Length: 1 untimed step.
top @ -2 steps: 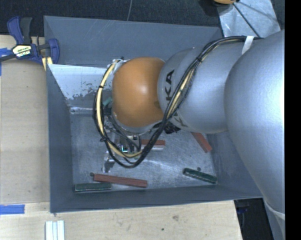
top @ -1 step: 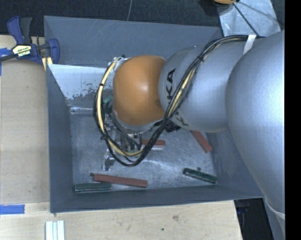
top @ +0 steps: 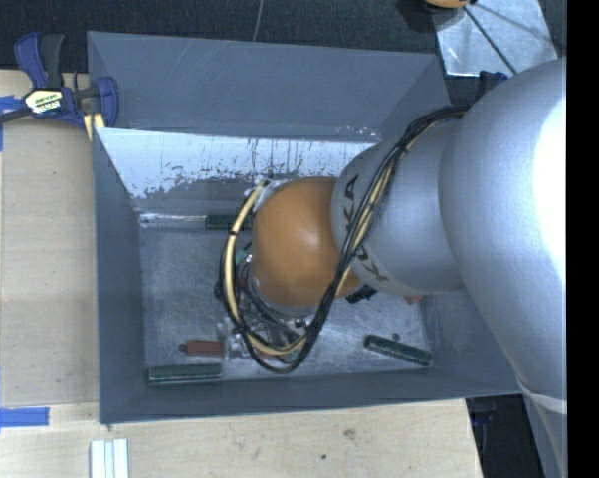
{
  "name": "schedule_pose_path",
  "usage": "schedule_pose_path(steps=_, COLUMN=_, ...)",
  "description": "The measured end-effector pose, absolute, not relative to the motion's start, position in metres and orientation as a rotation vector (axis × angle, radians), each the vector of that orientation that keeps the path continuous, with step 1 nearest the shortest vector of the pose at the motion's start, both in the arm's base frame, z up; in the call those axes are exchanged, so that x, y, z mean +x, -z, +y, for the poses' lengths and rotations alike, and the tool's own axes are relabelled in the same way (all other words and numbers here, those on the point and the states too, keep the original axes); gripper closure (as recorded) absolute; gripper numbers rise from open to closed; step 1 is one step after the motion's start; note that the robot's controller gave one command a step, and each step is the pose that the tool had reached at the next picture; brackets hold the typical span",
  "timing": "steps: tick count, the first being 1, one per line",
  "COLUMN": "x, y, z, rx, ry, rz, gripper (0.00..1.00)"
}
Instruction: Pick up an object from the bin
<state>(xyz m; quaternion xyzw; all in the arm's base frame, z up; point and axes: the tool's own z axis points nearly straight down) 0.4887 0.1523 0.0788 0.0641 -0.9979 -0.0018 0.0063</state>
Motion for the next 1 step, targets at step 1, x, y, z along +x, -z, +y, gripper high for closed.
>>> schedule_pose_path(steps=1, x=0.4888, y=-0.0788, z=0.1523, rx=0.200, ry=0.006, rz=-3.123, gripper=1.00)
